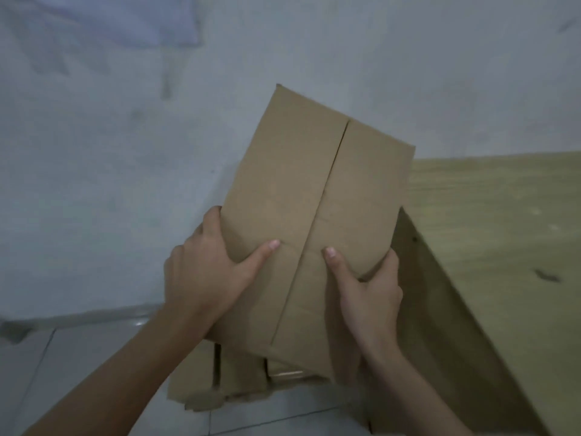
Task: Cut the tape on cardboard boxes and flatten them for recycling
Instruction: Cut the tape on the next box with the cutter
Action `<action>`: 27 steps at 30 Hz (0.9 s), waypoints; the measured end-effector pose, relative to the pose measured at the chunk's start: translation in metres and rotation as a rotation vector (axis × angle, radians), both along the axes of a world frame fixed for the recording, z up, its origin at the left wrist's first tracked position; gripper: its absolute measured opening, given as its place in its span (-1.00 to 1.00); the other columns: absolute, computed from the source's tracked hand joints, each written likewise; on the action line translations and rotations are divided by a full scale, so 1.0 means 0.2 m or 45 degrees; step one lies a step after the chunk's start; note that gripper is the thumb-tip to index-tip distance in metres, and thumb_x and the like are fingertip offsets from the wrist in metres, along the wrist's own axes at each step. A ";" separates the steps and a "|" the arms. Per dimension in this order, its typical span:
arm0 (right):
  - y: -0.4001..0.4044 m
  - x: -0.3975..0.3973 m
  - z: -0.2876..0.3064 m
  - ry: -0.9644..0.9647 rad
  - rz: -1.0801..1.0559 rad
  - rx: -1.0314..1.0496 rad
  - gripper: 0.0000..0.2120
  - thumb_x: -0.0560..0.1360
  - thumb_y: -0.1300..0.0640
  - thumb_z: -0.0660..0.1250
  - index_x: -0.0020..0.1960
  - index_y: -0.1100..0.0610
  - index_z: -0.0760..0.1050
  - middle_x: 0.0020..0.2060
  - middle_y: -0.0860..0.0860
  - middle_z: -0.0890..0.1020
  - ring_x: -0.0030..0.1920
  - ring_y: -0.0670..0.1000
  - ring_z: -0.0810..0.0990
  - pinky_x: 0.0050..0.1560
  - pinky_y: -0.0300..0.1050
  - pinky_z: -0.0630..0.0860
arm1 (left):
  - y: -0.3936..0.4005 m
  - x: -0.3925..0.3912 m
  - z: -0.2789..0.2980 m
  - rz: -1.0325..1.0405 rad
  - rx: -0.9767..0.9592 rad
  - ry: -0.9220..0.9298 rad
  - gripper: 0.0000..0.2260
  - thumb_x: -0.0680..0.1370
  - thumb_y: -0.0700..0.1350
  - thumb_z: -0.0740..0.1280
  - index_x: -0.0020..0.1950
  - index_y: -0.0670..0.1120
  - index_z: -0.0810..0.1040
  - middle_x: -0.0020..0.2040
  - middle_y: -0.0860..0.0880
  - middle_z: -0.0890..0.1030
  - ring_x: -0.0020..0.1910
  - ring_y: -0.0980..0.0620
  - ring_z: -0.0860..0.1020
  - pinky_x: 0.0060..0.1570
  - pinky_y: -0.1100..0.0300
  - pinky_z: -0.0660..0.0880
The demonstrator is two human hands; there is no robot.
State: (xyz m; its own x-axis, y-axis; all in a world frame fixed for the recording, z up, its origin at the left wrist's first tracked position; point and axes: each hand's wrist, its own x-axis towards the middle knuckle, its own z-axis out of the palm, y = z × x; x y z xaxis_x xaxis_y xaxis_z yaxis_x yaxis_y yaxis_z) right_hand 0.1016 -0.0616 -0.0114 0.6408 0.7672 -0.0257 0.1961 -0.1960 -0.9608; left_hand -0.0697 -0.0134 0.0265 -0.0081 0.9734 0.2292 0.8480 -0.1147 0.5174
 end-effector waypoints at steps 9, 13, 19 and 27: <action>-0.56 0.92 0.60 -0.178 -0.345 -0.112 -0.43 0.34 -0.12 0.49 0.22 0.13 0.41 0.15 0.09 0.57 0.15 0.09 0.54 0.00 -0.16 0.36 | -0.29 0.91 0.50 -0.530 -0.103 0.044 -0.34 0.41 0.37 0.24 0.32 -0.06 0.31 0.19 -0.11 0.55 0.15 -0.16 0.51 0.05 0.07 0.44; -0.73 1.34 0.62 -0.219 -0.370 -0.287 -0.35 0.32 -0.21 0.46 0.23 0.16 0.40 0.18 0.12 0.56 0.17 0.14 0.53 0.05 -0.07 0.43 | -0.41 1.30 0.46 -0.664 -0.281 -0.009 -0.40 0.44 0.34 0.25 0.27 -0.07 0.36 0.18 -0.11 0.56 0.15 -0.16 0.52 0.08 0.04 0.48; -0.71 1.95 0.56 -0.254 -0.149 -0.439 -0.38 0.36 -0.23 0.42 0.24 0.14 0.37 0.19 0.07 0.54 0.19 0.10 0.50 0.03 -0.18 0.36 | -0.45 1.90 0.33 -0.517 -0.436 -0.089 -0.53 0.54 0.21 0.23 0.23 -0.13 0.40 0.16 -0.14 0.57 0.11 -0.15 0.53 -0.11 0.13 0.38; -0.64 2.50 0.35 -0.117 0.066 -0.368 -0.20 0.34 0.00 0.52 0.45 0.13 0.23 0.29 -0.03 0.45 0.18 -0.10 0.43 0.18 -0.24 0.33 | -0.40 2.43 0.20 -0.187 -0.460 -0.275 -0.59 0.57 0.06 0.27 0.27 -0.20 0.44 0.18 -0.21 0.56 0.15 -0.18 0.51 -0.07 0.11 0.33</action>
State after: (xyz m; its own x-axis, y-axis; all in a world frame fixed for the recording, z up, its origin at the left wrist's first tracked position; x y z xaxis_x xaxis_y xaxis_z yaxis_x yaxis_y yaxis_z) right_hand 0.6014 -0.1905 0.0587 0.6106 0.7684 -0.1914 0.2963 -0.4459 -0.8446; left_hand 0.4156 -0.0942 0.0661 0.1261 0.9850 -0.1173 0.7041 -0.0056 0.7100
